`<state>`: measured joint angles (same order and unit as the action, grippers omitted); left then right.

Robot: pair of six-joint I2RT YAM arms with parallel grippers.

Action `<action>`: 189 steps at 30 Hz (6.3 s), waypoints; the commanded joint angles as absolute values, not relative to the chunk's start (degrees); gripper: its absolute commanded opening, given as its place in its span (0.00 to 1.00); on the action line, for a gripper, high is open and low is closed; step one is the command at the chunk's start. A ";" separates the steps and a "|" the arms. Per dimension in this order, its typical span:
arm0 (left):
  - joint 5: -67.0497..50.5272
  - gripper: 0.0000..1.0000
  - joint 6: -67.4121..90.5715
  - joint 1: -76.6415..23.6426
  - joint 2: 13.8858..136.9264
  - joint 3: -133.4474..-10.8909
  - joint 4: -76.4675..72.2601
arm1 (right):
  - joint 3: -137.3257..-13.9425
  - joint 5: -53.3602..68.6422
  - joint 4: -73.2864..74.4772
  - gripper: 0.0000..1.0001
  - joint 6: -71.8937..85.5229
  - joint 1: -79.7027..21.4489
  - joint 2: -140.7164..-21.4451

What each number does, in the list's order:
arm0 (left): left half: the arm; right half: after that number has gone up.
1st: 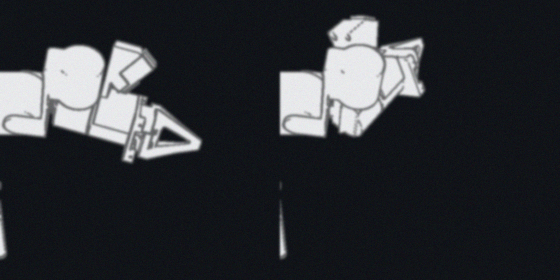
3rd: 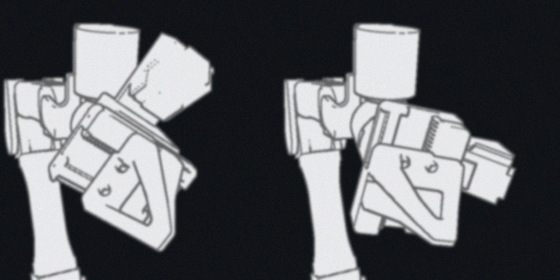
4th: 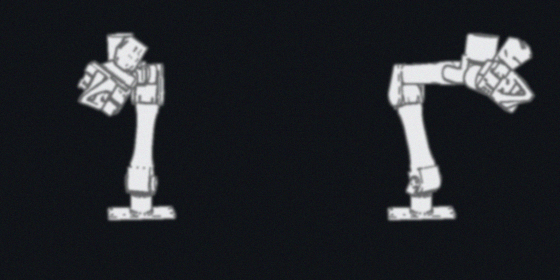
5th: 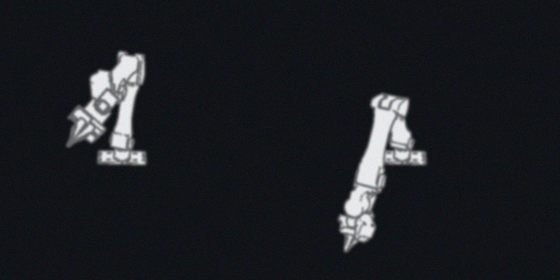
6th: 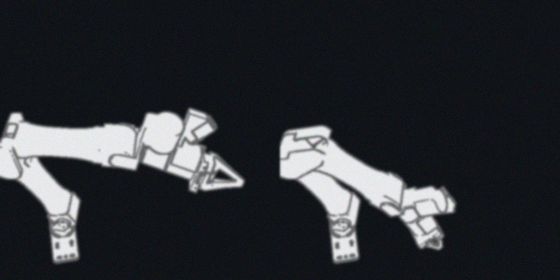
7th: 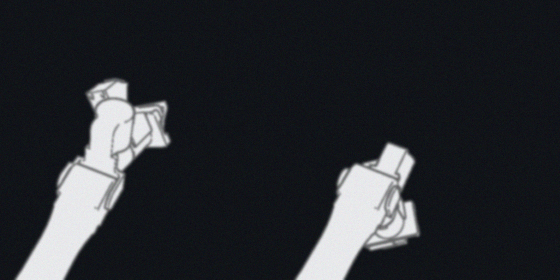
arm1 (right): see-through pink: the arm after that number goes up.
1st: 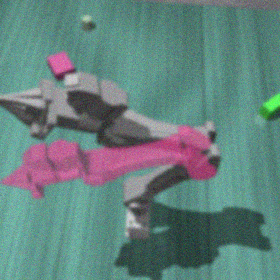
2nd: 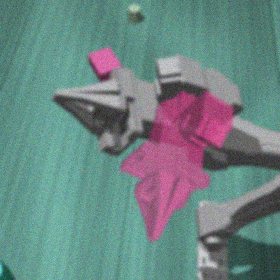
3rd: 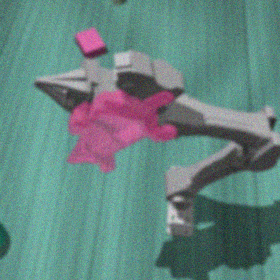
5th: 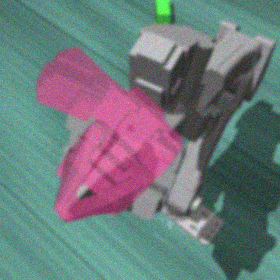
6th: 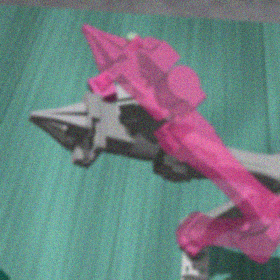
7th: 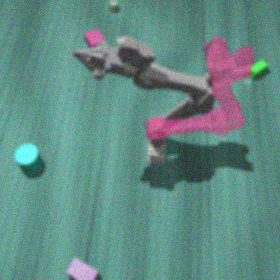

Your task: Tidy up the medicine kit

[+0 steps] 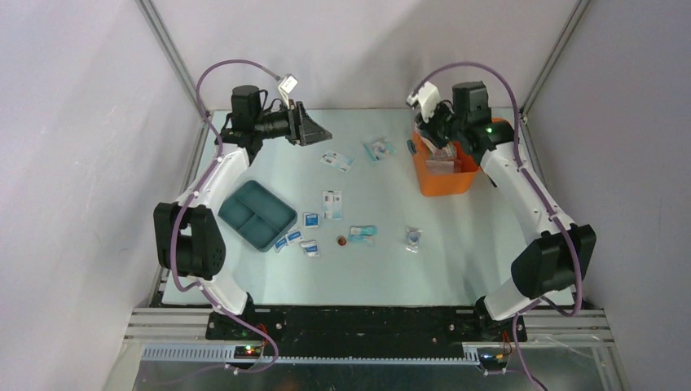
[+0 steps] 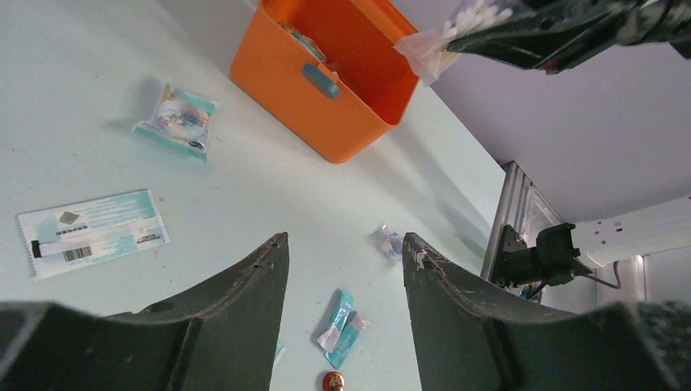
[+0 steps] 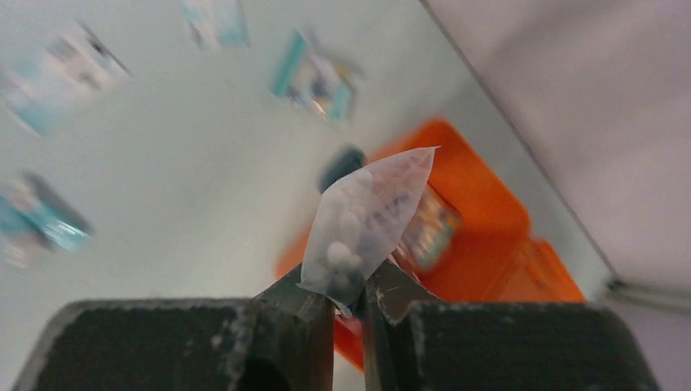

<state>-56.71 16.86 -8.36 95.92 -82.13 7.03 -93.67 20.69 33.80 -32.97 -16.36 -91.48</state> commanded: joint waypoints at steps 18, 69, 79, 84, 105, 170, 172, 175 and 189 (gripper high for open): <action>-54.04 0.57 13.40 -7.81 91.50 -80.22 7.51 | -85.78 -0.72 37.78 0.24 -55.38 -12.69 -99.01; -49.91 0.57 11.91 -6.61 85.23 -72.30 13.11 | -63.06 30.59 54.77 0.62 -109.03 -25.51 -98.08; -48.75 0.57 12.09 -5.28 83.68 -70.34 14.03 | -64.42 30.64 53.50 0.31 -112.94 -26.98 -102.74; -48.56 0.57 11.51 -4.49 83.93 -70.80 14.01 | -69.61 30.28 53.76 0.14 -107.44 -26.83 -102.39; -48.13 0.56 11.20 -5.69 94.01 -82.91 13.89 | -107.18 29.34 46.53 0.09 -52.83 -12.15 -101.73; -43.45 0.58 5.98 -4.37 86.59 -78.25 18.80 | -124.80 13.00 28.56 0.46 -18.61 -24.28 -130.06; -42.94 0.58 5.47 -4.31 85.83 -77.69 19.57 | -124.47 10.71 26.49 0.49 -18.37 -25.08 -131.68; -42.66 0.58 4.86 -4.08 84.99 -77.18 20.60 | -123.34 7.67 25.11 0.60 -20.90 -26.06 -133.91; -40.52 0.57 7.24 -2.30 83.96 -75.01 21.62 | -120.81 -5.78 21.98 0.52 -31.03 -30.95 -139.89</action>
